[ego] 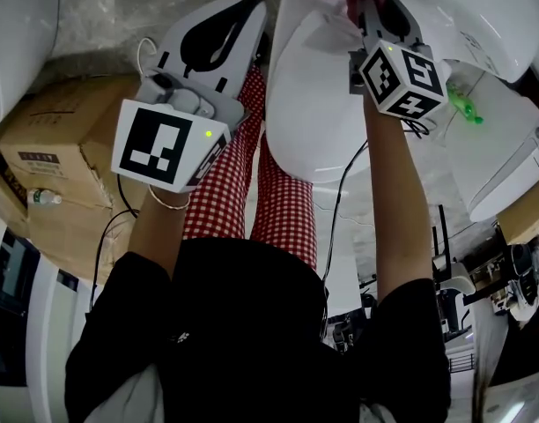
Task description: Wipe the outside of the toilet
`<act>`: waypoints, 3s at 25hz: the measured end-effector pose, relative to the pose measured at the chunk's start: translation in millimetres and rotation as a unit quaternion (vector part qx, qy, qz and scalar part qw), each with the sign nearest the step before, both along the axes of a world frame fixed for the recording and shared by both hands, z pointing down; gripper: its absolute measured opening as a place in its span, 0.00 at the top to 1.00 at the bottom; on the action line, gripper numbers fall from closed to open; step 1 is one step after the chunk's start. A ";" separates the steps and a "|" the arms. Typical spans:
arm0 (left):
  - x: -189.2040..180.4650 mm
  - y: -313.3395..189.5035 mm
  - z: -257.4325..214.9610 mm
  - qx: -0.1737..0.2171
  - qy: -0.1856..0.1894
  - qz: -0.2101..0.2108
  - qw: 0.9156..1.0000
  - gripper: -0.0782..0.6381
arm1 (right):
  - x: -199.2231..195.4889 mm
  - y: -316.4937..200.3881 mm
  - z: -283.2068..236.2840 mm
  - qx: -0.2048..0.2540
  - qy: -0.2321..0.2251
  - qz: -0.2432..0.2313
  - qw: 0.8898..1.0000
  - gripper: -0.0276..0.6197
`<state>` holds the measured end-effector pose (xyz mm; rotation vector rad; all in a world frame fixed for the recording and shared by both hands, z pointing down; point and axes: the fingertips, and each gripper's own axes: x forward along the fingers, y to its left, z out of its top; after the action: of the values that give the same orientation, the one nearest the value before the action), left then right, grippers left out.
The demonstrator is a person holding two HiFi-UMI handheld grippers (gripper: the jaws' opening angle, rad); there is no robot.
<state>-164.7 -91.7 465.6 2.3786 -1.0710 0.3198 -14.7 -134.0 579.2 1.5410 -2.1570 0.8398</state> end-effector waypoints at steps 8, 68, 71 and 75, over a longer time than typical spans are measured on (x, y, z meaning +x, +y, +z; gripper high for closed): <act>18.4 3.6 2.4 -0.001 -0.003 0.018 1.000 0.88 | 23.8 1.9 0.7 0.001 0.008 0.013 1.000 0.87; 111.6 23.2 8.3 -0.003 -0.008 0.099 0.995 0.88 | 244.1 84.1 -28.8 0.009 0.041 0.201 0.979 0.87; 102.3 23.9 6.4 -0.001 -0.007 0.095 0.995 0.88 | 229.2 92.3 -45.3 0.031 0.047 0.165 0.985 0.87; 89.7 26.7 5.4 -0.007 -0.001 0.083 0.997 0.88 | 195.1 91.9 -54.8 0.041 0.060 0.106 0.992 0.87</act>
<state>-75.1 -65.0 470.9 2.4608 -0.8711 0.3852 180.4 -42.1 524.4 1.8367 -1.9911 0.7092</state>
